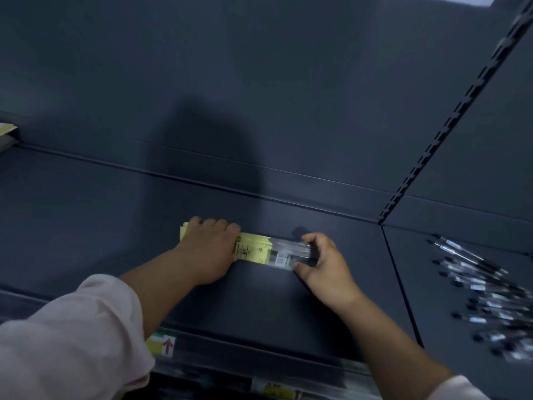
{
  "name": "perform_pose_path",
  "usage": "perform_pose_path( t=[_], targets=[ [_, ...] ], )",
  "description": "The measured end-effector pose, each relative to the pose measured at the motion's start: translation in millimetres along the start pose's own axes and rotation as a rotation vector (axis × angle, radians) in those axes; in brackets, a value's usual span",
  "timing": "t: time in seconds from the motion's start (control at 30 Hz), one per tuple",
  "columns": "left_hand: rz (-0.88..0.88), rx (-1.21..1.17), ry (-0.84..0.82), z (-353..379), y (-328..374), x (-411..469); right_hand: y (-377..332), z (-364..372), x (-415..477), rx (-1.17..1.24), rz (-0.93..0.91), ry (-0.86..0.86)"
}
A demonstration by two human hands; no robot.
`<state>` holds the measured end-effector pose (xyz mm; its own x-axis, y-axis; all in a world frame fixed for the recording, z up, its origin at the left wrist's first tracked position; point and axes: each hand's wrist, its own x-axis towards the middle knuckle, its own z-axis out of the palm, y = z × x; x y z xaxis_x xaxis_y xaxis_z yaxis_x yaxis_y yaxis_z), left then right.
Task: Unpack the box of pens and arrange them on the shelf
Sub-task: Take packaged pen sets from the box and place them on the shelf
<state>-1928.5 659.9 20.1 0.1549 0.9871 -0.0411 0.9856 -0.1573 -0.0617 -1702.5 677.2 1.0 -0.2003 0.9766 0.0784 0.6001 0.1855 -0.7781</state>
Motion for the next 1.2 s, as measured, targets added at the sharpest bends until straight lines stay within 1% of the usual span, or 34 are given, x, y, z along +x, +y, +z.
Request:
perform_pose_path(
  t=[0.07, 0.13, 0.3, 0.43, 0.47, 0.53, 0.57, 0.6, 0.7, 0.87, 1.0, 1.1, 1.2],
  targets=[
    [-0.019, 0.045, -0.002, 6.5, 0.9, -2.5, 0.6, 2.4, -1.5, 0.011, -0.001, 0.014],
    [-0.002, 0.061, -0.008, 9.2, 6.4, -6.1, -2.3, 7.0, -4.3, 0.002, -0.007, 0.014],
    [-0.007, 0.08, -0.025, 6.2, 18.3, -11.7, -4.5, 13.8, -9.0, -0.117, -0.084, -0.061],
    [0.057, 0.044, 0.072, 6.0, 13.9, -10.7, -1.8, 2.5, -3.7, -0.277, -0.143, -0.093],
    [0.082, 0.064, 0.107, 6.0, 13.2, -6.4, -2.8, -0.5, -0.3, -0.277, -0.15, -0.073],
    [0.106, 0.091, 0.254, 3.6, 10.7, 6.0, -4.7, -6.6, 7.9, -0.252, -0.155, -0.001],
    [0.1, 0.09, 0.273, -0.8, 10.8, 10.2, -4.7, -9.4, 12.0, -0.249, -0.155, 0.029],
    [0.084, 0.085, 0.238, -2.8, 11.6, 13.5, -3.9, -11.3, 15.3, -0.26, -0.153, 0.031],
    [0.031, 0.064, 0.061, 5.6, 14.3, 17.5, 3.0, -10.1, 17.4, -0.334, -0.122, -0.09],
    [-0.043, 0.07, -0.048, 10.0, 24.6, 15.7, 5.2, 0.7, 17.6, -0.346, -0.127, -0.115],
    [-0.036, 0.086, 0.001, 11.3, 26.1, 16.8, 6.4, 1.7, 16.9, -0.385, -0.168, -0.123],
    [0.036, 0.072, 0.07, 6.9, 24.0, 20.0, 9.4, -4.8, 24.8, -0.432, -0.177, -0.114],
    [0.066, 0.058, 0.088, -0.9, 24.5, 32.8, 11.9, -15.8, 38.1, -0.472, -0.151, -0.117]
  ],
)
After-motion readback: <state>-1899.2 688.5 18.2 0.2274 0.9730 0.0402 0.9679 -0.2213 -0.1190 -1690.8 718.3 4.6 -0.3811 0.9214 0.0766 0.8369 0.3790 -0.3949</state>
